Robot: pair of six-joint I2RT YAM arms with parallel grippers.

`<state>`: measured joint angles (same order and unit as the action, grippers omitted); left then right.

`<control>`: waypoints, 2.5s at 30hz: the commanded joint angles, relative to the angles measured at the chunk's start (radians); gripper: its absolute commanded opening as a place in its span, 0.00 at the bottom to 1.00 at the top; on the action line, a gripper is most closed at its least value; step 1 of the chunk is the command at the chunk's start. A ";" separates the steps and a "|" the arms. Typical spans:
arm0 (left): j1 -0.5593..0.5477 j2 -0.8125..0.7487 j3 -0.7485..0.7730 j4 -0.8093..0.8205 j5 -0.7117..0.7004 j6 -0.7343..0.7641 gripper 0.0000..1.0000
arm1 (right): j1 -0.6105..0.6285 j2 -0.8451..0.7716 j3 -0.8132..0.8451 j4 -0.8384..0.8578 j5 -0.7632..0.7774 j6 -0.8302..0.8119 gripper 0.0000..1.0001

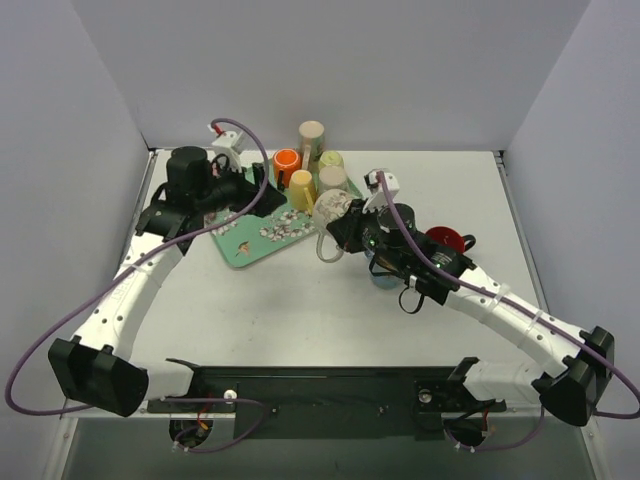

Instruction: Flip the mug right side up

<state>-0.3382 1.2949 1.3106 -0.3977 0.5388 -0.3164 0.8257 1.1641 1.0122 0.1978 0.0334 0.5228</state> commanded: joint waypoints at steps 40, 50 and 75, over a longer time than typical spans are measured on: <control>0.041 0.421 0.192 0.027 -0.519 0.364 0.84 | 0.026 0.421 0.447 -0.779 0.071 -0.204 0.57; 0.175 0.305 0.053 0.122 -0.582 0.453 0.88 | 0.007 0.100 0.188 -0.703 0.215 -0.190 0.68; 0.334 0.715 0.214 0.175 -0.608 0.396 0.48 | -0.016 0.055 0.097 -0.669 0.232 -0.156 0.69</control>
<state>-0.0055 2.0037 1.4551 -0.2584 -0.0681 0.1169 0.8120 1.2407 1.1217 -0.4744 0.2325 0.3485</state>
